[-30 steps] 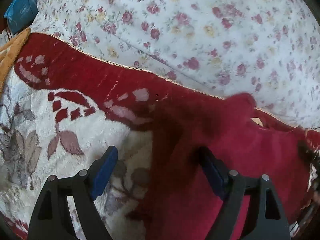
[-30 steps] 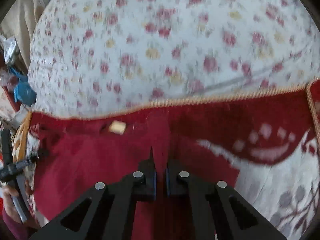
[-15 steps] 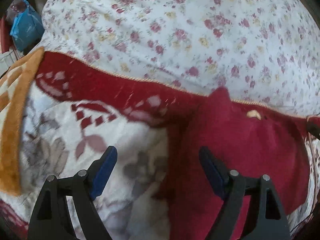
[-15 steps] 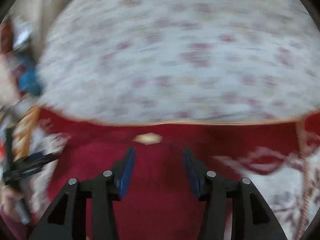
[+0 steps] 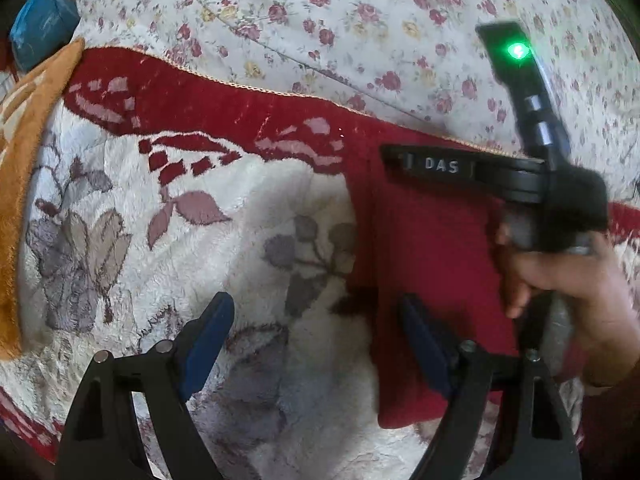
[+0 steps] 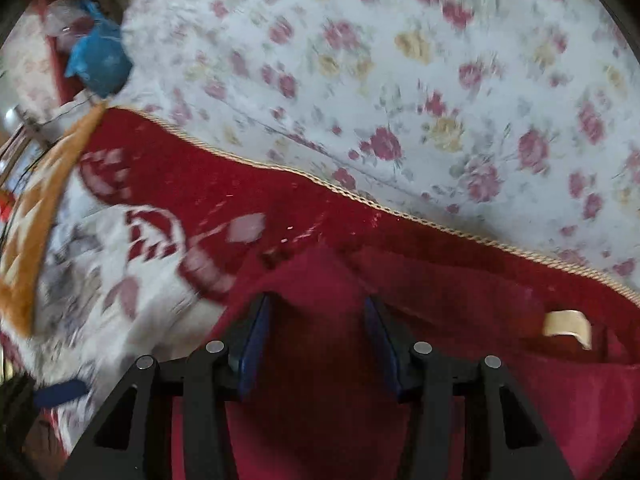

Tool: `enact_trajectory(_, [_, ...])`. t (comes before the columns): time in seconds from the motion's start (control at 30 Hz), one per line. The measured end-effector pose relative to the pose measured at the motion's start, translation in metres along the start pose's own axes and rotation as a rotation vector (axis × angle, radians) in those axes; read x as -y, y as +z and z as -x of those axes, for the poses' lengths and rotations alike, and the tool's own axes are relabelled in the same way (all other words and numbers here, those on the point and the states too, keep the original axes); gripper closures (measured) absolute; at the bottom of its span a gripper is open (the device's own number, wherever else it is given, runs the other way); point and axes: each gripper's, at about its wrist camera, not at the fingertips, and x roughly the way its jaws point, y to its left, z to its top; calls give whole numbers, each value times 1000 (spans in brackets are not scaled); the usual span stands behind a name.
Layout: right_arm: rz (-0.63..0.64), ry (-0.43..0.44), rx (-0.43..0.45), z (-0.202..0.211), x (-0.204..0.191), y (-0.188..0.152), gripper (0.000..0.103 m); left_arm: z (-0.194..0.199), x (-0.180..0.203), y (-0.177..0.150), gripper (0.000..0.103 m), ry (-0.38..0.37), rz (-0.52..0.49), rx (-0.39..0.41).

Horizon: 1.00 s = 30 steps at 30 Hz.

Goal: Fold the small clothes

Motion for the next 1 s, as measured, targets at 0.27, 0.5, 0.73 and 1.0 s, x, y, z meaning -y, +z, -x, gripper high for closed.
enact_trajectory(0.27, [-73,47,54,87,42,-39,35,14,13,5,19,13,-23,80])
enact_trajectory(0.5, [-188,-207,152,178,146,-103,26,19,24,5,19,-33,19,142])
enact_trajectory(0.73, [-416,-324,89,182,239,-158,26,20,46,4,19,33,-13,188])
enact_trajectory(1.0, [-376,-292,205,234,207,-164,26,19,60,-2,19,63,-66,204])
